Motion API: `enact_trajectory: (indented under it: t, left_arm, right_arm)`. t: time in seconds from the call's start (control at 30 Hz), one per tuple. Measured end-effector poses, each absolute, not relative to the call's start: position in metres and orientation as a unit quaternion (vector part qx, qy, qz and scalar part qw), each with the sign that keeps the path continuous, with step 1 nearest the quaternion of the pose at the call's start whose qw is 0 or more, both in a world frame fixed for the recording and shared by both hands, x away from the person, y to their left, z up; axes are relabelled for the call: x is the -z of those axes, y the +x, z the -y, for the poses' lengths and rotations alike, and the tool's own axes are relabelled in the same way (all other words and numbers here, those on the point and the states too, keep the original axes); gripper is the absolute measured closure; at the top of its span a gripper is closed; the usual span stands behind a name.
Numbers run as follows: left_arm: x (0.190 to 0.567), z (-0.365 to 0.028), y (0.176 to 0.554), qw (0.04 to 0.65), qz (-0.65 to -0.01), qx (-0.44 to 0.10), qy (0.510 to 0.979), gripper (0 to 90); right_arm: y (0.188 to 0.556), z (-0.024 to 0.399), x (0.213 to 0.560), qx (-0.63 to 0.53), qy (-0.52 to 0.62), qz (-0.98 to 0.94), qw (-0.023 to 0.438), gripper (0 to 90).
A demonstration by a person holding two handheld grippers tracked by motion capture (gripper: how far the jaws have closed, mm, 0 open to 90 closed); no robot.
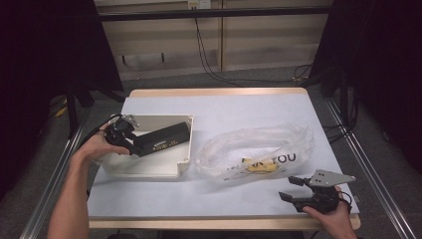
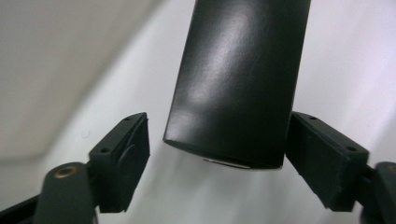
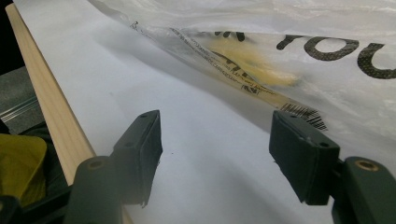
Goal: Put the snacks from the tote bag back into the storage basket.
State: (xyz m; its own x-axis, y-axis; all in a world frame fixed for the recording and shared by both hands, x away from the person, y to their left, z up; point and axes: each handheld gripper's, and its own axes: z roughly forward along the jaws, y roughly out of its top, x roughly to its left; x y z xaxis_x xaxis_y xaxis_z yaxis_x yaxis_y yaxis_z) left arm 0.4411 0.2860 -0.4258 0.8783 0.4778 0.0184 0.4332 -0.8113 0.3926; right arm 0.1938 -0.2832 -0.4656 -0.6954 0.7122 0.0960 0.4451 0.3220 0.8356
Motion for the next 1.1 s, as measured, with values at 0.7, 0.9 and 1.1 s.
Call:
enact_trajectory:
  t: [0.7, 0.9, 1.1]
  left_arm:
    - [0.394, -0.29, 0.407, 0.295, -0.331, -0.121, 0.888, 38.9]
    - [0.401, -0.28, 0.389, 0.32, -0.313, -0.109, 0.887, 59.7]
    - [0.41, -0.278, 0.376, 0.347, -0.307, -0.112, 0.879, 84.1]
  right_arm:
    - [0.194, 0.282, 0.466, -0.457, 0.36, -0.8, 0.144, 34.2]
    - [0.193, 0.279, 0.466, -0.456, 0.358, -0.802, 0.143, 34.2]
    - [0.194, 0.28, 0.467, -0.455, 0.36, -0.801, 0.144, 34.2]
